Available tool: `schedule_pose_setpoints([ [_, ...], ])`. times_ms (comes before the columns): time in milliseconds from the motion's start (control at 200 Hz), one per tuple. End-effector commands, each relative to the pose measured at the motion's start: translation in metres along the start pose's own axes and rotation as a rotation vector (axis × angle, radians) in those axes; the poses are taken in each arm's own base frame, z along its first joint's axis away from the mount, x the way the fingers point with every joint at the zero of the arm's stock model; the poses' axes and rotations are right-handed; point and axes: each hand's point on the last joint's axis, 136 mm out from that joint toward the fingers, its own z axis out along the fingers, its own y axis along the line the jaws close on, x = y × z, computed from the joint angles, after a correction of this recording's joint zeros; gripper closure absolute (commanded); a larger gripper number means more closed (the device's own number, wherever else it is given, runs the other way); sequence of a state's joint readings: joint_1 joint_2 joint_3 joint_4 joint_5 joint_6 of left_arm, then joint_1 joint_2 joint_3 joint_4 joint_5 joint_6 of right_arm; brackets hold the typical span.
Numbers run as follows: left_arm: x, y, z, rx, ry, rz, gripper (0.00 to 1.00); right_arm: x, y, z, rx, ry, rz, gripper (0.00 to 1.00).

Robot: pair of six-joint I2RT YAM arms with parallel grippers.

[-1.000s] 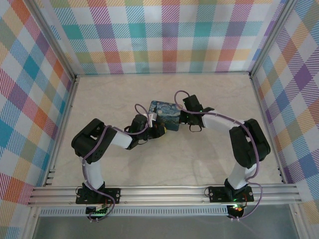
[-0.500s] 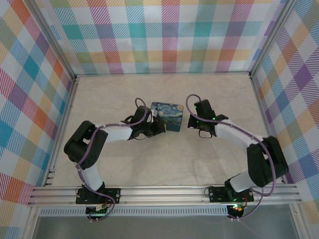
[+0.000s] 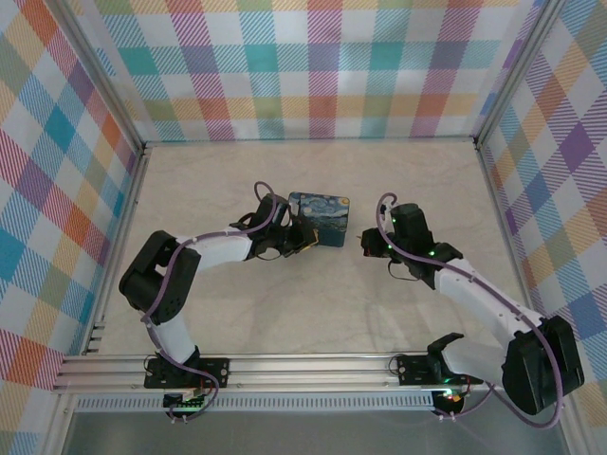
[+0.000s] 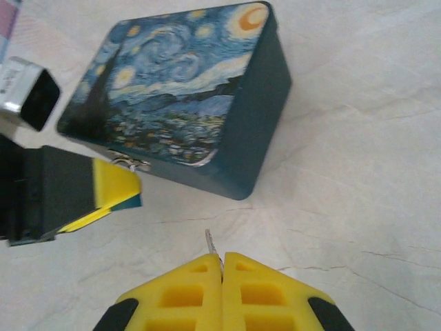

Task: Unlock a padlock with a key

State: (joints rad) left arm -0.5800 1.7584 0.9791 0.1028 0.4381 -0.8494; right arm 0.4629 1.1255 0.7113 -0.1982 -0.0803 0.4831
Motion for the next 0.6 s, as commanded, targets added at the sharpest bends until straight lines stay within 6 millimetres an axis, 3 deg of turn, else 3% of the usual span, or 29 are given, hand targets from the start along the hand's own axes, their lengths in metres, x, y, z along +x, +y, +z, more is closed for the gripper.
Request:
schedule_pose_setpoints([
  [0, -0.007, -0.031, -0.012, 0.083, -0.015, 0.014, 0.95, -0.012, 0.02, -0.007, -0.096, -0.034, -0.019, 1.0],
  [215, -0.01, -0.038, -0.009, 0.11, -0.01, -0.014, 0.95, -0.016, 0.036, -0.008, -0.176, -0.034, -0.012, 1.0],
  [595, -0.022, -0.049, -0.01, 0.178, -0.077, -0.061, 0.96, -0.047, 0.071, -0.021, -0.315, -0.09, 0.035, 1.0],
])
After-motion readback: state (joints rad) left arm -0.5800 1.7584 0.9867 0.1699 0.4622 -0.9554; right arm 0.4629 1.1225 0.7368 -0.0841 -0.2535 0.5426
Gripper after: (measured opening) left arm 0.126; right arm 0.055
